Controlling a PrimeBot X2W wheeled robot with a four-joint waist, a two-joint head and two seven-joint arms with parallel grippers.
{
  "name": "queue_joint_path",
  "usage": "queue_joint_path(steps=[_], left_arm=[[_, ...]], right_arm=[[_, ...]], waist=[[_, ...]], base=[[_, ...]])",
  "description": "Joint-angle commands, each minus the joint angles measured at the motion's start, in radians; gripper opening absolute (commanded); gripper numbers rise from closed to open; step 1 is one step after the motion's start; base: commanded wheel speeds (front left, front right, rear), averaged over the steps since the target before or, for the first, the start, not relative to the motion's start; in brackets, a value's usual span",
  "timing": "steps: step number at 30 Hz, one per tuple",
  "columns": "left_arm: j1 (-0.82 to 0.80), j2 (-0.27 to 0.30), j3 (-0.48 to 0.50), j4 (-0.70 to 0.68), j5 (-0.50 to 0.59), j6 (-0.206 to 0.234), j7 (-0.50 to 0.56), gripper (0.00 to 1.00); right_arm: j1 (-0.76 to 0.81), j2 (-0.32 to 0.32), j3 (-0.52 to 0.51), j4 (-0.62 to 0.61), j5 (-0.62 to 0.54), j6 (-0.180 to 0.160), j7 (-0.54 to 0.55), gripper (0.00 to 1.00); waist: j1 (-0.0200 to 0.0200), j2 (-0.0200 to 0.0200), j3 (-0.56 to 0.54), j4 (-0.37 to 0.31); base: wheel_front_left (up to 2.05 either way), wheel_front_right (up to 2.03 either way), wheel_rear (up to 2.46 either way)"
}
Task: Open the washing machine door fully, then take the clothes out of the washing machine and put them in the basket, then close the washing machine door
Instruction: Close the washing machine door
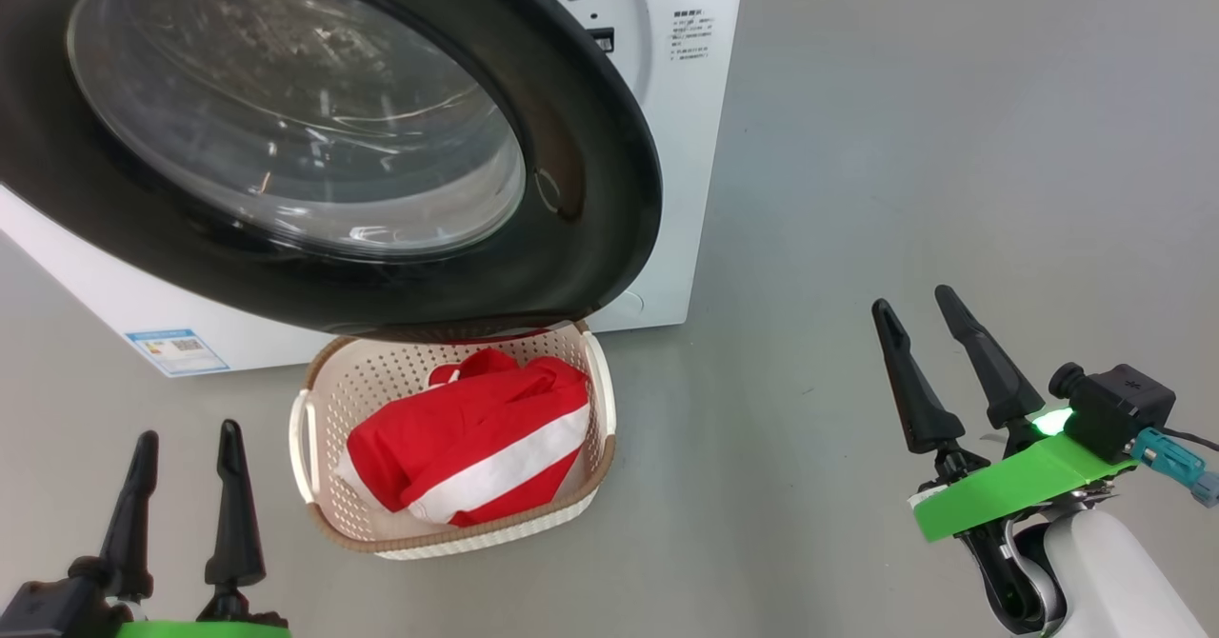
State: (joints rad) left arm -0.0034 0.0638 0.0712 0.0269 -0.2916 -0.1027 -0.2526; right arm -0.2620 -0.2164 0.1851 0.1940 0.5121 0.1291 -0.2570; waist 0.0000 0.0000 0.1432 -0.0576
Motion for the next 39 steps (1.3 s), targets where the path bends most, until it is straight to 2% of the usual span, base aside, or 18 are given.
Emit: queue_joint_path(steps=[1, 2, 3, 4, 5, 15, 23, 28, 39], left_arm=[[-0.010, 0.013, 0.039, -0.027, 0.012, -0.010, -0.009, 1.00], [-0.011, 0.012, 0.039, -0.029, 0.014, -0.011, -0.009, 1.00], [-0.011, 0.010, 0.040, -0.030, 0.015, -0.012, -0.009, 1.00], [-0.012, 0.009, 0.040, -0.031, 0.016, -0.012, -0.009, 1.00], [-0.013, 0.007, 0.040, -0.032, 0.017, -0.013, -0.009, 1.00], [-0.029, -0.005, 0.031, -0.043, 0.019, -0.019, -0.009, 1.00], [-0.049, -0.010, 0.021, -0.049, 0.016, -0.022, -0.009, 1.00], [-0.071, -0.012, 0.014, -0.049, 0.014, -0.024, -0.009, 1.00], [-0.104, -0.013, -0.013, -0.044, 0.005, -0.026, -0.009, 1.00]], right_arm=[[-0.003, -0.006, 0.025, -0.026, 0.004, 0.002, -0.005, 1.00], [-0.004, -0.006, 0.027, -0.027, 0.004, 0.002, -0.005, 0.94], [-0.008, -0.008, 0.031, -0.031, 0.004, 0.002, -0.005, 0.63], [-0.012, -0.011, 0.036, -0.036, 0.003, 0.002, -0.005, 0.36], [-0.017, -0.014, 0.042, -0.041, 0.002, 0.002, -0.005, 0.00], [-0.142, -0.056, 0.168, -0.065, -0.005, 0.002, -0.005, 0.00], [-0.264, -0.079, 0.254, -0.021, -0.001, 0.002, -0.005, 0.00], [-0.347, -0.115, 0.311, 0.044, 0.006, 0.002, -0.005, 0.00], [-0.465, -0.164, 0.342, 0.119, 0.034, 0.002, -0.005, 0.00]], waist=[[0.0000, 0.0000, 0.001, 0.001], [0.0000, 0.0000, 0.002, 0.002], [0.0000, 0.0000, 0.004, 0.004], [0.0000, 0.0000, 0.005, 0.006], [0.0000, 0.0000, 0.007, 0.008], [0.0000, 0.0000, 0.053, 0.075], [0.0000, 0.0000, 0.105, 0.140], [0.0000, 0.0000, 0.148, 0.194], [0.0000, 0.0000, 0.202, 0.253]], base=[[0.00, 0.00, 0.00], [0.00, 0.00, 0.00], [0.00, 0.00, 0.00], [0.00, 0.00, 0.00], [0.00, 0.00, 0.00], [0.00, 0.00, 0.00], [0.00, 0.00, 0.00], [0.00, 0.00, 0.00], [0.00, 0.00, 0.00]])
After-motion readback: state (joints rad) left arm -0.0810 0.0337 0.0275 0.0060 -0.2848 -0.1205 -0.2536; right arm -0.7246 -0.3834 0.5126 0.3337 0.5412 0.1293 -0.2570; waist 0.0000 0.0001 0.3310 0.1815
